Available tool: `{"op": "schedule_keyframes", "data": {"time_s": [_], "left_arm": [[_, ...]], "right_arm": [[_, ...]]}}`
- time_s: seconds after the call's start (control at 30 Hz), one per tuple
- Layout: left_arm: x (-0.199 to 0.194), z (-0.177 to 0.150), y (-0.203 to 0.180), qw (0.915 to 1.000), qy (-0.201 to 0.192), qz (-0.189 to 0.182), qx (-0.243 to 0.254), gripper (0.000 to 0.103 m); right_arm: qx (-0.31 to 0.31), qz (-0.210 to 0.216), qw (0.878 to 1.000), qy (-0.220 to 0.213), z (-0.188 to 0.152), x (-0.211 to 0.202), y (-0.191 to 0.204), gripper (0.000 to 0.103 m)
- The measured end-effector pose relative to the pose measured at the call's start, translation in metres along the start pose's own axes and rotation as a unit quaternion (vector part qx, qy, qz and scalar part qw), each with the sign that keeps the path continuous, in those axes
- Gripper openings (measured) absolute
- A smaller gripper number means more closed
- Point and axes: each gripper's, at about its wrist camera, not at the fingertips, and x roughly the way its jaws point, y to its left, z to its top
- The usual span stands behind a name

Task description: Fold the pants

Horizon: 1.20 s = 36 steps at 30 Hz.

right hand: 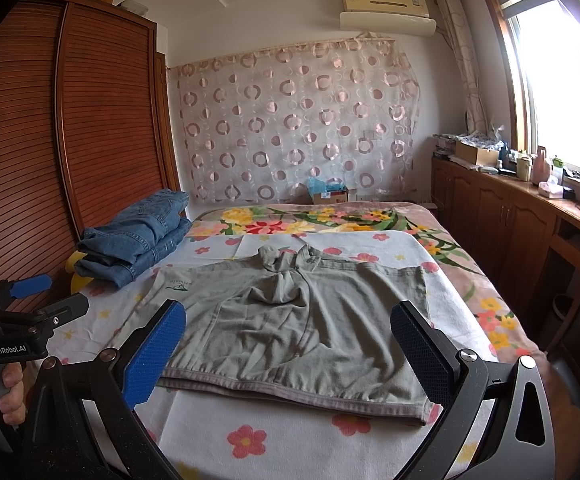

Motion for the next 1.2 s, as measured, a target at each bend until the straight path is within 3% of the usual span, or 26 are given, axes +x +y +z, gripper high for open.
{"op": "schedule_keyframes", "data": {"time_s": [1.2], "left_arm": [[0.006,0.001,-0.007,0.9997,0.016,-0.013,0.014,0.103]], "right_arm": [[0.001,0.000,1.000,0.001,-0.002,0.003,-0.002,0.102]]}}
